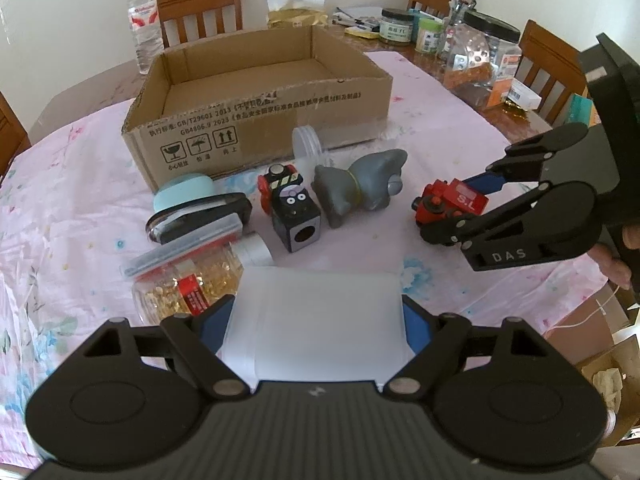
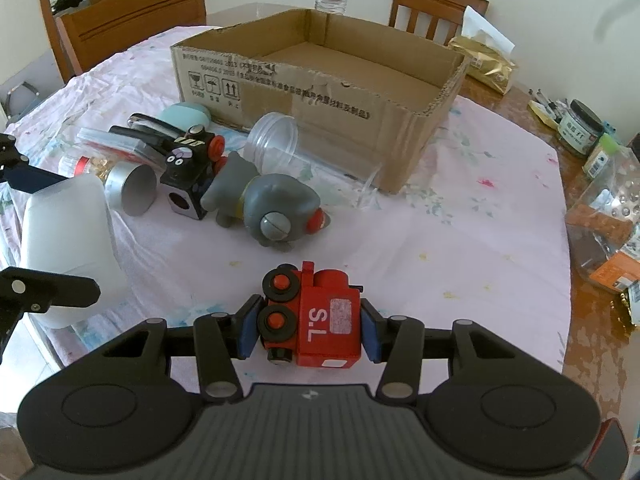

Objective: Organize rigid objects
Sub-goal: 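Carry the white box into the cardboard box and open the left tool while the right tool carries the train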

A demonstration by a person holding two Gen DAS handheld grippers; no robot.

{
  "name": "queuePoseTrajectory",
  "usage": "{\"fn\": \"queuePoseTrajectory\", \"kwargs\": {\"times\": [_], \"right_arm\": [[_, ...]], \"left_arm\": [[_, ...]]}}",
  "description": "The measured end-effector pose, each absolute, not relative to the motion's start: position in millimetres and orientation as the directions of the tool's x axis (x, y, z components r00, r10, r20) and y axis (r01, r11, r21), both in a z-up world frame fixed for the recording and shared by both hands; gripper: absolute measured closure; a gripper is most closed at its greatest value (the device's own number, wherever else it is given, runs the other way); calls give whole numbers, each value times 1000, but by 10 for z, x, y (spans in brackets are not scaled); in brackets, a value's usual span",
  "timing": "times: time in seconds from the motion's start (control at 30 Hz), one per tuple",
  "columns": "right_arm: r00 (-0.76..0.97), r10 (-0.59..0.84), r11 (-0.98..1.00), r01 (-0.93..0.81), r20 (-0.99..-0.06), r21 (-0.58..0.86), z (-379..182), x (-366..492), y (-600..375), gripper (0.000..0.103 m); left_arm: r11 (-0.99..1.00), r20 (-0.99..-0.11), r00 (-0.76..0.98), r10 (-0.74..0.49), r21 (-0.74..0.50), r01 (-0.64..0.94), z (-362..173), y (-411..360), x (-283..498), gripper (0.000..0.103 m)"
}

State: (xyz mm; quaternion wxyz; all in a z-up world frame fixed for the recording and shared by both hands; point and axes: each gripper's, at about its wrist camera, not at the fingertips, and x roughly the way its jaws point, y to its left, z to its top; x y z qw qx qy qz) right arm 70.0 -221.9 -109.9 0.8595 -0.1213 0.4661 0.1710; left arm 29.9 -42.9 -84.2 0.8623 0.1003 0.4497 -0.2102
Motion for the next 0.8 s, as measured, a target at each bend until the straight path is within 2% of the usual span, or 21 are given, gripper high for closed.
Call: {"fn": "queuePoseTrajectory", "kwargs": {"times": [0.43, 0.8], "right_arm": [[541, 175, 905, -418, -823, -82, -648, 732, -2252, 48], [628, 199, 914, -397, -752, -89, -68, 1168, -2233, 48]], "left_arm": [[859, -803, 508, -313, -12, 511, -339, -408, 433, 19], [861, -741, 600, -300, 61, 505, 73, -367, 1208, 19]]}}
